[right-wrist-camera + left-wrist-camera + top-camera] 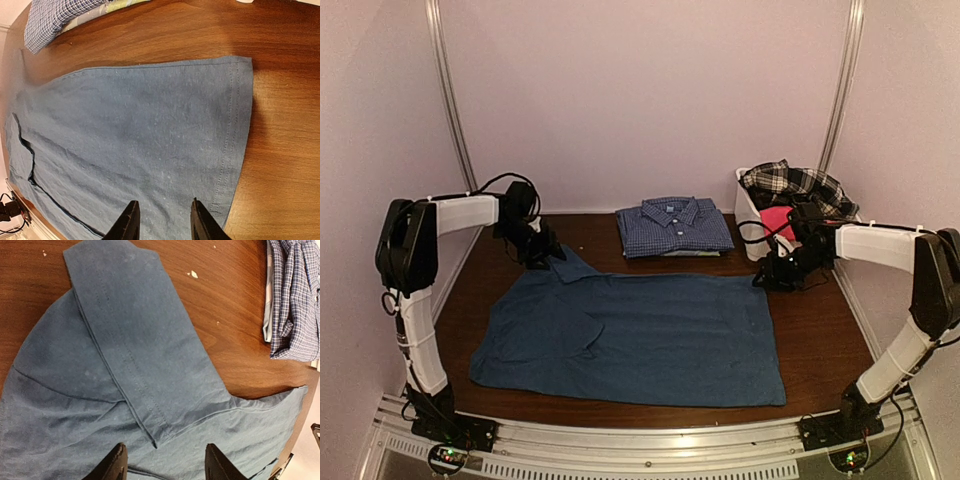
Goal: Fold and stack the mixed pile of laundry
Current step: Smooth out the 1/3-folded T-shirt at the center of the board.
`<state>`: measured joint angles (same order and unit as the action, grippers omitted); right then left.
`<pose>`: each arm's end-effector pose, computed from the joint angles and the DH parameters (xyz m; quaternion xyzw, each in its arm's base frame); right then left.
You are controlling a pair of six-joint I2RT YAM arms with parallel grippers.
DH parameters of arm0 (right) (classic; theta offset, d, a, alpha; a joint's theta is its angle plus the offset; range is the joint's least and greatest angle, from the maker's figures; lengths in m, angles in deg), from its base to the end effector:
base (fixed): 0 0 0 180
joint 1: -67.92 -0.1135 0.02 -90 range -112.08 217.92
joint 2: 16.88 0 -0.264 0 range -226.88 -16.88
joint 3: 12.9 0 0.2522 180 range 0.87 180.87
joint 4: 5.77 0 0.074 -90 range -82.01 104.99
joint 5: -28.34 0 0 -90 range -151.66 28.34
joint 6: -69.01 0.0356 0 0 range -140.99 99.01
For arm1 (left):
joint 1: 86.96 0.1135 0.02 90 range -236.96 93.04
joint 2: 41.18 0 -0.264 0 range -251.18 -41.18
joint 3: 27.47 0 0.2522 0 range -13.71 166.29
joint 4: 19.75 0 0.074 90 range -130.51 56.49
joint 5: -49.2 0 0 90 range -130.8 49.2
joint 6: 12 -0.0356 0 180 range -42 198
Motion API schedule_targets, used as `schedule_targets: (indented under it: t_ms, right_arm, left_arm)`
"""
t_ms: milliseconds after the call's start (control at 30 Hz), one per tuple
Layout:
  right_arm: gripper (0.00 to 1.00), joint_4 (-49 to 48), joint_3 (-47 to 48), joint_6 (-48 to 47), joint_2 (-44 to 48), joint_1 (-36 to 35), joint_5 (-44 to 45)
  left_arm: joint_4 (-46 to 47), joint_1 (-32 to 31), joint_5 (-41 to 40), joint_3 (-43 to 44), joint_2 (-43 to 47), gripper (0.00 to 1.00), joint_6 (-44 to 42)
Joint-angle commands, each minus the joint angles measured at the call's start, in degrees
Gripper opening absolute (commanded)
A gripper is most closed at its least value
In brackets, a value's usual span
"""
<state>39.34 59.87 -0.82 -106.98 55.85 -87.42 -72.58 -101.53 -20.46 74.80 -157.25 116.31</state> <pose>0.3002 0.0800 0.2083 0.0139 0.9482 0.2725 0.1630 0.4068 -0.1185 0.1919 -0.1633 0.9506 -0.2436 0.1015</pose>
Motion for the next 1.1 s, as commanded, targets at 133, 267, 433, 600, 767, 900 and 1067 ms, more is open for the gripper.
schedule_targets:
  t_ms: [133, 267, 433, 600, 767, 900, 1067]
  right_arm:
    - [0.37, -0.3, -0.4, 1.0, 0.8, 0.3, -1.6]
    - [0.36, 0.1, -1.1, 1.0, 1.0, 0.4, -1.8]
    - [0.37, 0.7, -0.6, 0.4, 0.7, 0.4, -1.7]
    - [0.37, 0.6, -0.5, 0.4, 0.0, 0.4, -1.9]
    - [0.37, 0.7, 0.0, 0.1, -0.7, 0.5, -2.0]
    - [0.36, 0.9, 0.2, -0.1, -1.0, 0.7, -2.1]
    - [0.36, 0.9, 0.1, -0.2, -0.9, 1.0, -2.1]
  left_arm:
    - [5.6, -1.4, 1.5, -1.0, -2.4, 0.49, 3.4]
    - [5.6, -2.0, 1.5, -0.7, -4.5, 0.45, 3.7]
    - [5.0, -2.3, 0.5, -1.1, -5.6, 0.43, 4.1]
    - [4.8, -2.8, 0.7, -1.0, -6.7, 0.40, 4.4]
    - [5.2, -3.1, 1.0, 0.7, -7.3, 0.26, 4.6]
    - [5.2, -3.1, 2.4, 3.0, -8.4, 0.09, 4.4]
    - [6.5, -3.1, 3.9, 7.1, -9.0, 0.00, 4.1]
